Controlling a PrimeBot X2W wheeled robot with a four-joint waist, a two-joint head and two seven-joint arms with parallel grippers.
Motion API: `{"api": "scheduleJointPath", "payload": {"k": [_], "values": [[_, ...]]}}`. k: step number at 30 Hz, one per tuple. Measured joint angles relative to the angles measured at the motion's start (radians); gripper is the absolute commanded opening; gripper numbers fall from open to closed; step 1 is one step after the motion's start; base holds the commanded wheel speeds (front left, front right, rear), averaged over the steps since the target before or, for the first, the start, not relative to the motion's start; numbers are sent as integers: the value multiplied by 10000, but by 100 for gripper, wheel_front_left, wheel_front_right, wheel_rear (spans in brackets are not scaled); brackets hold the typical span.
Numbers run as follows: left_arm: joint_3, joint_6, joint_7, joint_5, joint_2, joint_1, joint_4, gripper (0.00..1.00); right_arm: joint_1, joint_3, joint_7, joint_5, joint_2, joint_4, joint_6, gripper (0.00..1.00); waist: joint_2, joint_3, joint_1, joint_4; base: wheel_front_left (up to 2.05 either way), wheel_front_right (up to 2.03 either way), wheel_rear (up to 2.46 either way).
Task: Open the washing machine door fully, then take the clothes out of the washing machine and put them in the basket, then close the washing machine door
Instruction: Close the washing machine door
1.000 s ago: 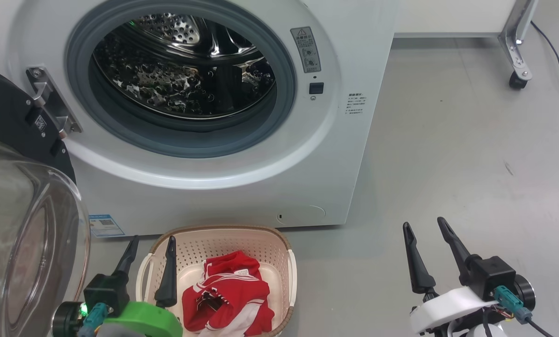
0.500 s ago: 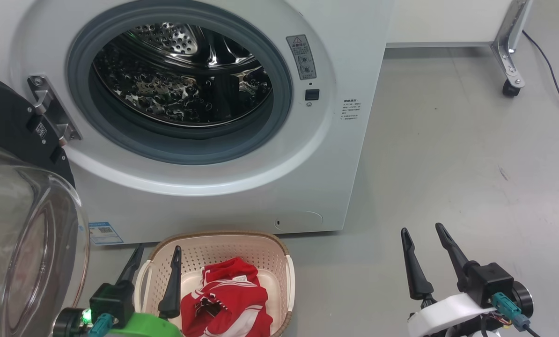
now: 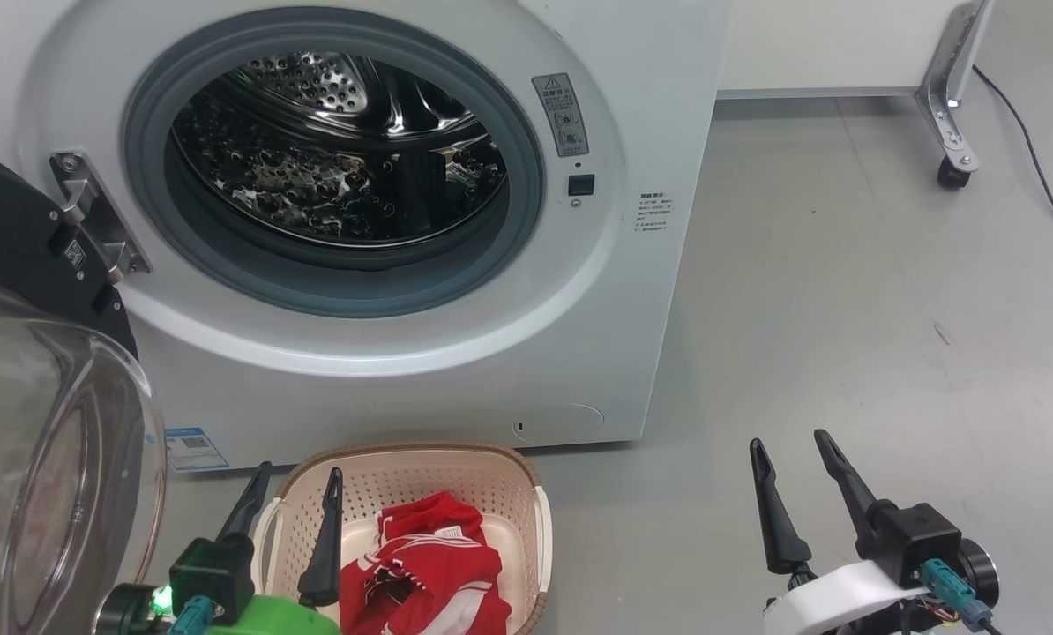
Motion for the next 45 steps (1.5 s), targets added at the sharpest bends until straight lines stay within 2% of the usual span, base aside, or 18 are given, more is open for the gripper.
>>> {"api": "scheduleJointPath", "payload": {"k": [19,45], "values": [[2,209,385,36,4,206,-692,100,119,33,0,2,2,-63,-86,100,0,-4,0,-17,-21,21,0],[-79,255,602,123,100,397,-1296,100,119,94,0,86,2,-84,-174,100,0,-78,0,-37,-85,85,0]]}}
